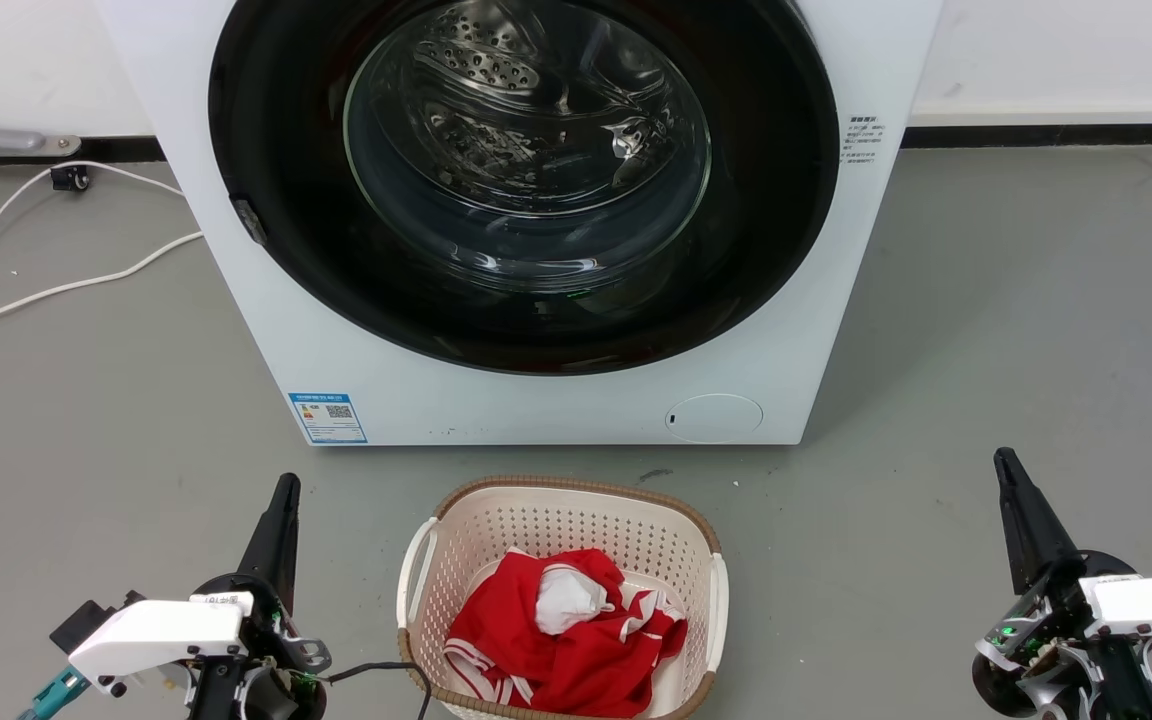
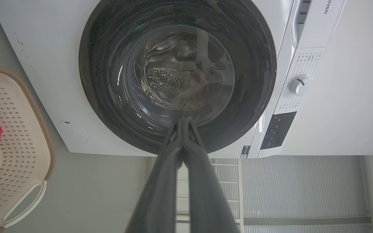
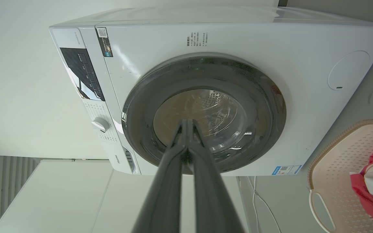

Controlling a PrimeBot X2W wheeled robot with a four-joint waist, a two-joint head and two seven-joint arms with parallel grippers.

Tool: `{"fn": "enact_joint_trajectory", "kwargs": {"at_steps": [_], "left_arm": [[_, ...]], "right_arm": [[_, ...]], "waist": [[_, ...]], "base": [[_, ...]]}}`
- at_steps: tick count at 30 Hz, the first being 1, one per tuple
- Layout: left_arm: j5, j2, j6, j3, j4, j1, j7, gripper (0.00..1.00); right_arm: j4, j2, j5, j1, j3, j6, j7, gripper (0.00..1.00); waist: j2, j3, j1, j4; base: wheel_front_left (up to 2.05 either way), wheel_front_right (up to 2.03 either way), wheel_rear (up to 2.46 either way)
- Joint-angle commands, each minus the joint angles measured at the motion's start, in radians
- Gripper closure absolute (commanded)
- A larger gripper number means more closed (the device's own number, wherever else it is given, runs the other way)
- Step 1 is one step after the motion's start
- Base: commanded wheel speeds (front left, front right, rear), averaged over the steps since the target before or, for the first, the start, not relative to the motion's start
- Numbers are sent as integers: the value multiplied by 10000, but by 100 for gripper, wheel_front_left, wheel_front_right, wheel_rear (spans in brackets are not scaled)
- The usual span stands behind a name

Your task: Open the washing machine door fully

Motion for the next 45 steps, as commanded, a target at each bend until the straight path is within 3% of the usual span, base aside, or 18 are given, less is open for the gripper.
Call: {"fn": "enact_joint_trajectory", "kwargs": {"at_steps": [1, 10, 11, 27, 36, 45], "left_arm": [[-1, -3, -30, 28, 9, -79, 50, 100], [13, -12, -30, 38, 8, -81, 64, 100], [2, -8, 0, 13, 2, 0, 2, 0], [590, -25, -1, -497, -562, 58, -724, 0], [1160, -31, -4, -459, -1004, 34, -1104, 0], [2966, -34, -7, -529, -1624, -42, -1450, 0]], "right_arm": [[17, 19, -49, -139, -25, 0, 36, 100], [19, 33, -69, -140, -44, 0, 58, 100], [2, 17, -14, -4, -27, 0, 15, 0], [-562, 48, -707, 294, 240, 0, -695, 0], [-1168, 62, -2470, 417, 338, 0, -1074, 0], [-1623, 75, -4714, 489, 258, 1, -1410, 0]], "waist": [[-1, 0, 0, 0], [-1, 0, 0, 0], [-1, 0, 0, 0], [-1, -16, 0, -41], [-1, -15, 0, -51], [-1, -1, 0, -51]], "base": [[0, 0, 0], [0, 0, 0], [0, 0, 0], [0, 0, 0], [0, 0, 0], [0, 0, 0]]}}
